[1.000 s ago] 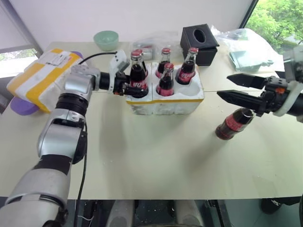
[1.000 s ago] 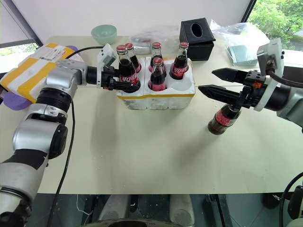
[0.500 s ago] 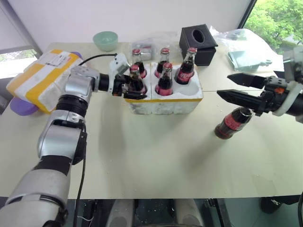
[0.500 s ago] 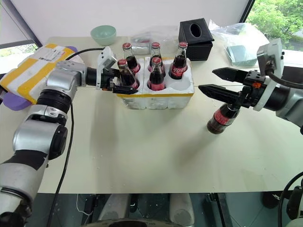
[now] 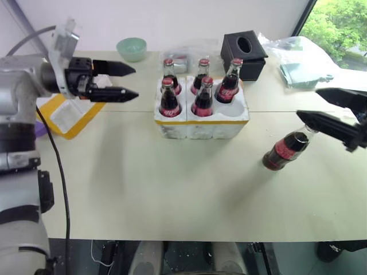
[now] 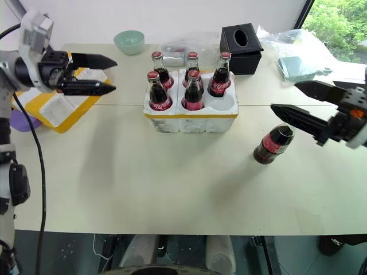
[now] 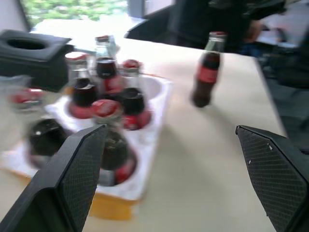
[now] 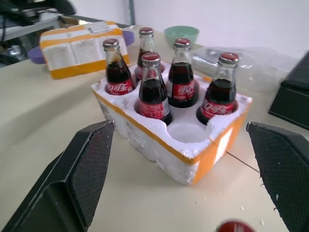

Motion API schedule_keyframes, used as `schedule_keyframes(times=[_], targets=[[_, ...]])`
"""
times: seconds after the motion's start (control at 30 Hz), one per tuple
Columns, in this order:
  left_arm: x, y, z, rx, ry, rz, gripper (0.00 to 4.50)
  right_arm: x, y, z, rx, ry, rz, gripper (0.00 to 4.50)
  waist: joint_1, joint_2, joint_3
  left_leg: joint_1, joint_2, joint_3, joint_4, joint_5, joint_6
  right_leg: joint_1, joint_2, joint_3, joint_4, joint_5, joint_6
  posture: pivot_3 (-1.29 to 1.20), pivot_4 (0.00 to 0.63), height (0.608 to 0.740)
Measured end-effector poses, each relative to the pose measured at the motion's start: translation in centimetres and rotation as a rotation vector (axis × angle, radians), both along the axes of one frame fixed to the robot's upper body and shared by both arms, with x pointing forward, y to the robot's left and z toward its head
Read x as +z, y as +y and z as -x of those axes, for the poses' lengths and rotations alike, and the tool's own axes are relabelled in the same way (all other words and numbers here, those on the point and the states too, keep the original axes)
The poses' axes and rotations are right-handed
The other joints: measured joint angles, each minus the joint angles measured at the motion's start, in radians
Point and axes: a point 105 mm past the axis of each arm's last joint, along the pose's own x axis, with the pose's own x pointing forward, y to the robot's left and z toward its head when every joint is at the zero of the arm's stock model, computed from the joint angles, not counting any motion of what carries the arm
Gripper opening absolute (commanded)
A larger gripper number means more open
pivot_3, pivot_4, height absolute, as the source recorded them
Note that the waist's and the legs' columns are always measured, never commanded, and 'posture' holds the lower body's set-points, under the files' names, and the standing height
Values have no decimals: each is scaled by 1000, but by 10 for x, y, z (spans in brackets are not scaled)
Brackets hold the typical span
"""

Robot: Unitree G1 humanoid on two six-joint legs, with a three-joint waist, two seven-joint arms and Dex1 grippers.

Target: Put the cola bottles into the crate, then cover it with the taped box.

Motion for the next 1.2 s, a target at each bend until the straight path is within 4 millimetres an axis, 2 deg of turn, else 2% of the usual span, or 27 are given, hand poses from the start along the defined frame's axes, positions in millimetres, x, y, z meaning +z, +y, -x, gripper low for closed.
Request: schedule_keyframes(times=[0.07,0.17,0.3,0.4,0.53,0.7,1.0,1.2], targets=[[-12,-4,2,-16,33,-19,4454,-5,-6,10,-47,-1,-1,4500,-2,0,0,0,0,0,0,0,0,0,0,0,0,0,0,0,150,739],[-16,-8,1,-12,39,-16,4454,-22,-16,29,-145,30,-11,4500,-2,-1,-1,1,0,0,1,0,0,1,0,0,0,0,0,0,150,739],[-21,-15,-2,-8,29,-26,4454,-64,-17,53,-232,162,-21,4500,-4,-2,-1,3,0,0,0,0,0,3,0,0,-1,0,0,0,150,739],[-23,-19,-3,-17,29,-23,4454,-89,-14,62,-298,191,-39,4500,-8,-3,-2,7,1,0,-1,0,0,7,1,0,-3,-1,0,0,150,739],[-24,-19,-4,-15,15,-24,4454,-105,-17,51,-384,158,-93,4500,-10,-4,-3,13,2,1,-2,0,0,12,1,1,-5,-3,-5,0,150,739],[-24,-20,-7,14,3,-17,4454,-121,-37,26,-544,85,-224,4500,-3,-4,-3,14,2,1,-3,-1,0,13,0,1,-5,-4,-7,0,150,739],[-20,-22,-7,37,-3,-5,4454,-133,-32,4,-509,81,-285,4500,-5,-4,-3,14,1,1,-4,-1,0,13,0,1,-5,-4,-6,0,150,739],[-22,-24,-4,38,2,-1,4454,-134,-27,-11,-458,84,-278,4500,-6,-4,-3,15,1,1,-4,-1,0,13,1,1,-4,-4,-6,0,150,739]])
